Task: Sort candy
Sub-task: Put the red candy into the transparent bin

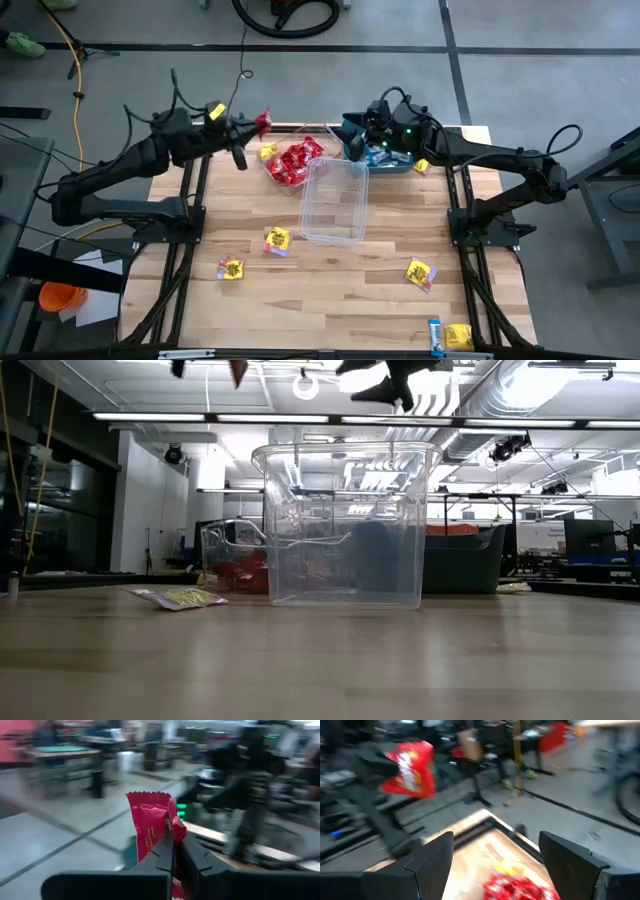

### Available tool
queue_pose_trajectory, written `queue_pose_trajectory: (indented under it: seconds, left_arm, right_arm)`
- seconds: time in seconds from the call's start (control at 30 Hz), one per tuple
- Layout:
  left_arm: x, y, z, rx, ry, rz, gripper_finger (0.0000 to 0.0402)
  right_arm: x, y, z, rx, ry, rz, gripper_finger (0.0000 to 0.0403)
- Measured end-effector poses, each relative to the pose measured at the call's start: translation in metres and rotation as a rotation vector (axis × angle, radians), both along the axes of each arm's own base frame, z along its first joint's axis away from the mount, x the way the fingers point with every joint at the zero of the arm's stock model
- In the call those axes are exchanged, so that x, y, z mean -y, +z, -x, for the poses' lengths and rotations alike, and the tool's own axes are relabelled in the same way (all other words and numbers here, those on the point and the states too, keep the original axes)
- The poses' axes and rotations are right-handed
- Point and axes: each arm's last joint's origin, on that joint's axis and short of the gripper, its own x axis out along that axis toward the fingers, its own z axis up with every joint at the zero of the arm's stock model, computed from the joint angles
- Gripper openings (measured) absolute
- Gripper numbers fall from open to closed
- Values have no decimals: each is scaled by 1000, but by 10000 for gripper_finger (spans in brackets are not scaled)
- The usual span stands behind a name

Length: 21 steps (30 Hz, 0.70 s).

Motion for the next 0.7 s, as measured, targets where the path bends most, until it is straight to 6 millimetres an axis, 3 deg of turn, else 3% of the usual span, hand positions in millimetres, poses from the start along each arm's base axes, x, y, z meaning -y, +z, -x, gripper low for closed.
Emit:
queue_pose_trajectory:
  seconds: [0.13, 0.37, 0.7]
  left_arm:
    - [-3, -20, -20, 14, -146, 28, 1]
    - [-15, -84, -48, -26, -155, 95, 0]
    - [-20, -90, -53, -87, -117, 11, 1]
  right_arm:
    - [-4, 5, -2, 33, 138, 43, 288]
    - [-6, 5, -2, 30, 210, 59, 288]
    - [-6, 5, -2, 29, 211, 57, 288]
